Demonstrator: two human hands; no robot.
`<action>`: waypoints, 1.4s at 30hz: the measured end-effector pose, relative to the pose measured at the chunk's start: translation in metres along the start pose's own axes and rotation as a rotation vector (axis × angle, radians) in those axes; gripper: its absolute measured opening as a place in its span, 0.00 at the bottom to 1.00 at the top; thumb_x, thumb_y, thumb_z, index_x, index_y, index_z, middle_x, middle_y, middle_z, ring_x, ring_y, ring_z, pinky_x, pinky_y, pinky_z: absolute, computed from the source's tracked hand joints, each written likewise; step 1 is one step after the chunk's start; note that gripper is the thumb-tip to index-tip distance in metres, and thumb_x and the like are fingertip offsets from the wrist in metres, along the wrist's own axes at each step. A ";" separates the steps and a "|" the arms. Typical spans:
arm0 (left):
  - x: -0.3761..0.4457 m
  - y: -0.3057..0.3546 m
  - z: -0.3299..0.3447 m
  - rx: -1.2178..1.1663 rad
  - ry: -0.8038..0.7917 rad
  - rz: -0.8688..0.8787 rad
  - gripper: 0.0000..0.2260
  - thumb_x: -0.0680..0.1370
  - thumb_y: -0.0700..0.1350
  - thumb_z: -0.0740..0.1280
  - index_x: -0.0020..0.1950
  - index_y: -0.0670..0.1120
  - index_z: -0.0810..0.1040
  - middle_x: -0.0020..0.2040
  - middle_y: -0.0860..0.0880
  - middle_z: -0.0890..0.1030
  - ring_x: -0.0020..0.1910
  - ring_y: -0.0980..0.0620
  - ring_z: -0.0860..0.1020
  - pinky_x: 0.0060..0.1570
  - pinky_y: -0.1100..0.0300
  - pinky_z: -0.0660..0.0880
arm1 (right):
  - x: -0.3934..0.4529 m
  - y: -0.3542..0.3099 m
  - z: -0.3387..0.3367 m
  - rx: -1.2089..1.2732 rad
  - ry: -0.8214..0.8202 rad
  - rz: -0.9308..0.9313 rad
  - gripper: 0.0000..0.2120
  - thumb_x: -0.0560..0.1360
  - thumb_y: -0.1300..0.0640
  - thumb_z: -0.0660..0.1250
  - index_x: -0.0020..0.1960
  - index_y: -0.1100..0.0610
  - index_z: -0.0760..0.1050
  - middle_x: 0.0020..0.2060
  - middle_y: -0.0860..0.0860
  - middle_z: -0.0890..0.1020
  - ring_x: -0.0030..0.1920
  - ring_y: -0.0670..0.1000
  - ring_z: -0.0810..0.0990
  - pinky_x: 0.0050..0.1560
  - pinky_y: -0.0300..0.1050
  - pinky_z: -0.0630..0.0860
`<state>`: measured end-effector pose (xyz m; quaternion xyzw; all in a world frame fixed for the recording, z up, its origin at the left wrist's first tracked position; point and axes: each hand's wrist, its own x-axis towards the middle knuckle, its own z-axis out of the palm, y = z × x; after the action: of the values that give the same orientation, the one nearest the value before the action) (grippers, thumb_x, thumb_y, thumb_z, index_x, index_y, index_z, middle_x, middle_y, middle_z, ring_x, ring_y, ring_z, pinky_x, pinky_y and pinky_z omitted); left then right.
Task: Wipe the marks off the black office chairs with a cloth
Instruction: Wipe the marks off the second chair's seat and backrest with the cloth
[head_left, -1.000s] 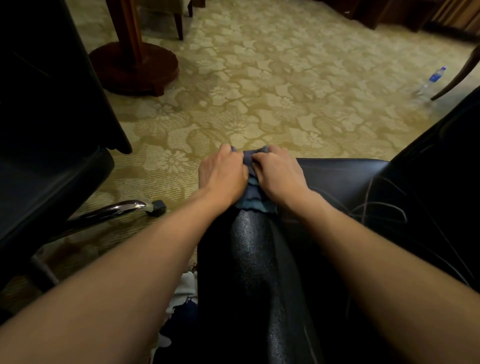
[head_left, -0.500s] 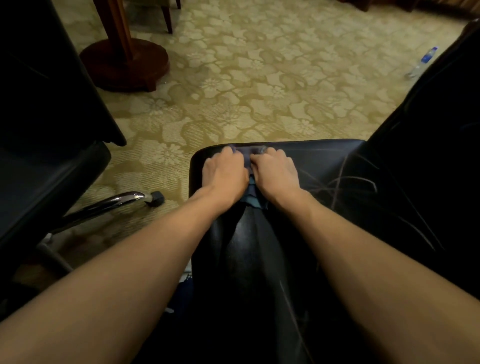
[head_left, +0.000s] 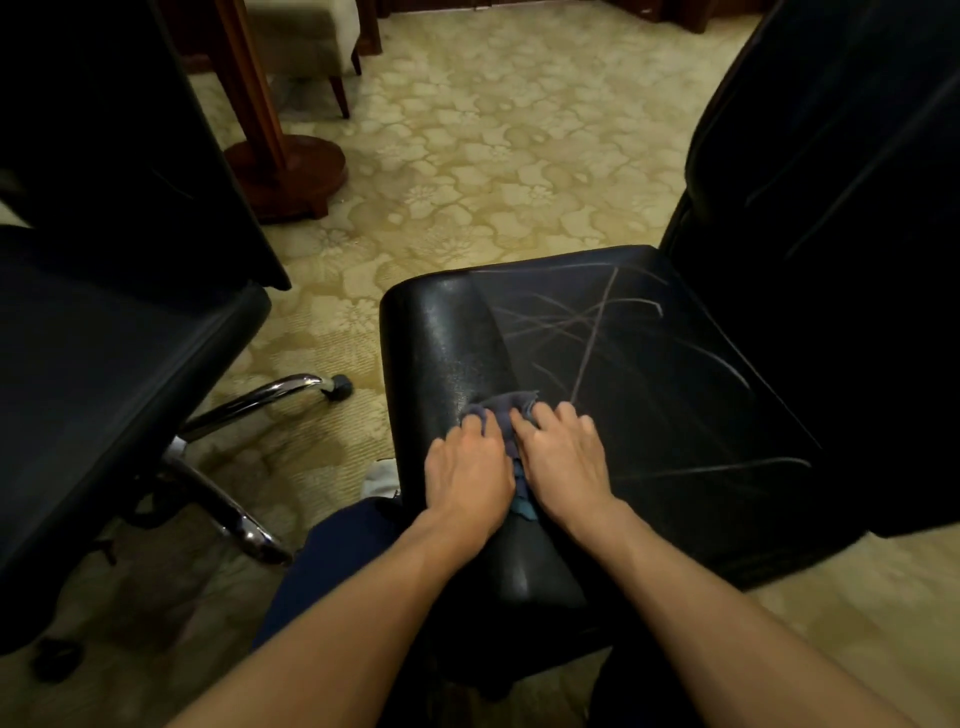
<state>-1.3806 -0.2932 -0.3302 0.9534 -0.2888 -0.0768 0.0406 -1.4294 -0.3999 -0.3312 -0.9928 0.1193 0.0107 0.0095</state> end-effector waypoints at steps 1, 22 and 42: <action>-0.011 0.003 0.002 -0.002 -0.002 -0.006 0.25 0.82 0.49 0.56 0.79 0.44 0.59 0.69 0.45 0.72 0.65 0.45 0.74 0.62 0.52 0.69 | -0.010 0.000 0.002 -0.022 0.004 0.004 0.32 0.60 0.43 0.77 0.61 0.51 0.78 0.51 0.49 0.79 0.49 0.55 0.76 0.43 0.49 0.69; -0.111 0.058 0.017 -0.098 -0.024 -0.044 0.28 0.83 0.48 0.58 0.80 0.43 0.53 0.69 0.46 0.68 0.64 0.48 0.73 0.58 0.55 0.73 | -0.116 0.019 0.017 -0.073 0.175 -0.045 0.32 0.49 0.43 0.81 0.51 0.51 0.82 0.39 0.47 0.78 0.38 0.52 0.76 0.33 0.46 0.70; -0.115 0.032 0.018 0.014 0.031 0.008 0.28 0.83 0.49 0.57 0.80 0.44 0.53 0.69 0.46 0.70 0.59 0.47 0.78 0.54 0.54 0.73 | -0.119 -0.009 0.031 -0.015 0.329 0.066 0.17 0.66 0.52 0.77 0.55 0.52 0.82 0.40 0.49 0.80 0.38 0.54 0.77 0.35 0.47 0.71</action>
<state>-1.4954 -0.2563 -0.3297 0.9536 -0.2926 -0.0600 0.0386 -1.5436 -0.3620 -0.3593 -0.9767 0.1518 -0.1507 -0.0178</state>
